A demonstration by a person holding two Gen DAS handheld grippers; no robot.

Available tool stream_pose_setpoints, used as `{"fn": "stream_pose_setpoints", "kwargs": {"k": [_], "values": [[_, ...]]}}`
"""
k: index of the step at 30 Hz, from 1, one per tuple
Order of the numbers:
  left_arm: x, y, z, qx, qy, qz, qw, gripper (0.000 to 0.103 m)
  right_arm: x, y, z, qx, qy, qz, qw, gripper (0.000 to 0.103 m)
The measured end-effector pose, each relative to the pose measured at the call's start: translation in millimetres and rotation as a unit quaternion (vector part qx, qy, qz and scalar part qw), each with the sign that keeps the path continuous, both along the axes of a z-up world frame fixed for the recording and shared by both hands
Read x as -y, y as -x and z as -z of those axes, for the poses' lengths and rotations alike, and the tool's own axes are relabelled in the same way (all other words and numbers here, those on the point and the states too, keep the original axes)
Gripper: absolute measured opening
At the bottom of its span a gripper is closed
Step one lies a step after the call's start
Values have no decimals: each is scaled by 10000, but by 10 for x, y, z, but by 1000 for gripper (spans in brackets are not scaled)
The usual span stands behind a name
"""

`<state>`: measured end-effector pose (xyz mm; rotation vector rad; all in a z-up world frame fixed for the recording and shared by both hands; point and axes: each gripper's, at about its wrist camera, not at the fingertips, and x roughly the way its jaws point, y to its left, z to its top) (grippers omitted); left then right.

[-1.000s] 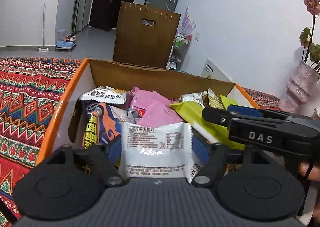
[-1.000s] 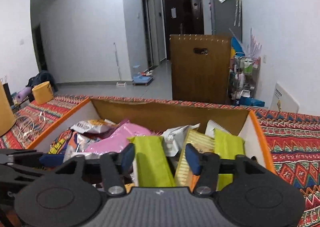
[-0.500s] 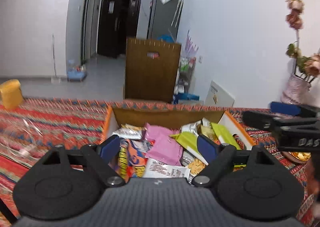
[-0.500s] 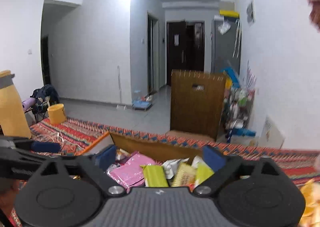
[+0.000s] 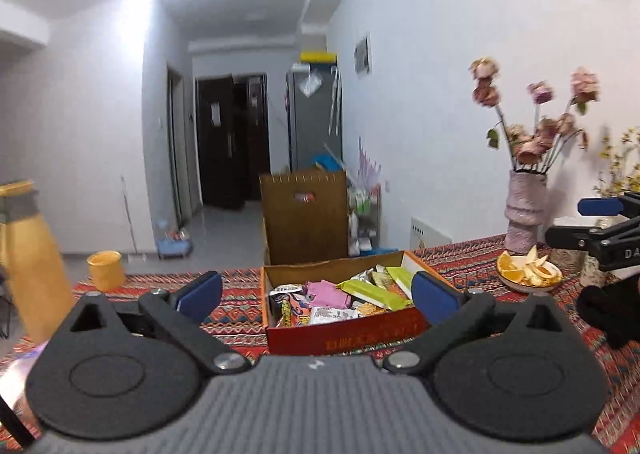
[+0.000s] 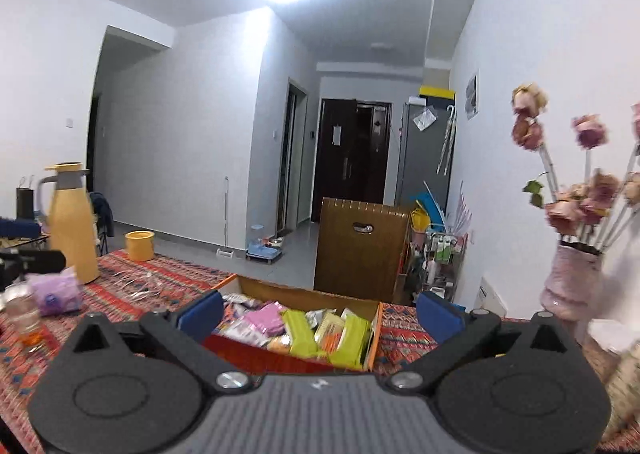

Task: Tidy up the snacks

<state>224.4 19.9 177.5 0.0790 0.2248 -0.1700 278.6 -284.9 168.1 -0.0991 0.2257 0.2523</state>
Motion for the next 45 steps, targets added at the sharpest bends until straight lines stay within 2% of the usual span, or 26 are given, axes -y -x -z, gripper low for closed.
{"fn": "stream_pose_setpoints", "kwargs": {"k": [4, 7, 12, 16, 18, 19, 20, 22, 24, 26, 30, 45], "values": [[43, 733, 101, 275, -95, -43, 9996, 103, 81, 790, 82, 155, -3, 46, 9999, 103], [68, 1199, 254, 320, -62, -102, 9994, 103, 90, 1315, 240, 142, -5, 28, 9999, 103], [35, 1800, 606, 0, 355, -330, 9988, 103, 28, 2090, 601, 133, 31, 46, 9999, 103], [16, 2099, 1037, -349, 424, -897, 9945, 103, -11, 2446, 914, 8, -193, 13, 9998, 103], [50, 2084, 1281, -726, 420, -1027, 9912, 103, -17, 2506, 1126, -203, -533, 165, 9982, 103], [66, 2032, 1375, -931, 406, -939, 9904, 103, -53, 2535, 1245, -325, -621, 272, 9972, 103], [83, 1961, 1459, -1139, 372, -822, 9894, 103, -100, 2531, 1369, -467, -626, 350, 9963, 103], [74, 1876, 1555, -1417, 426, -907, 9848, 103, -200, 2476, 1567, -670, -489, 389, 9958, 103], [43, 1901, 1586, -1406, 594, -906, 9841, 103, -309, 2417, 1724, -888, -361, 413, 9945, 103], [66, 1938, 1576, -1318, 550, -841, 9862, 103, -372, 2371, 1779, -1059, -415, 302, 9930, 103], [136, 1984, 1540, -1135, 358, -769, 9899, 103, -399, 2388, 1725, -932, -378, 198, 9947, 103], [163, 1990, 1512, -1038, 327, -676, 9918, 103, -350, 2336, 1709, -1012, -400, 345, 9935, 103]]}}
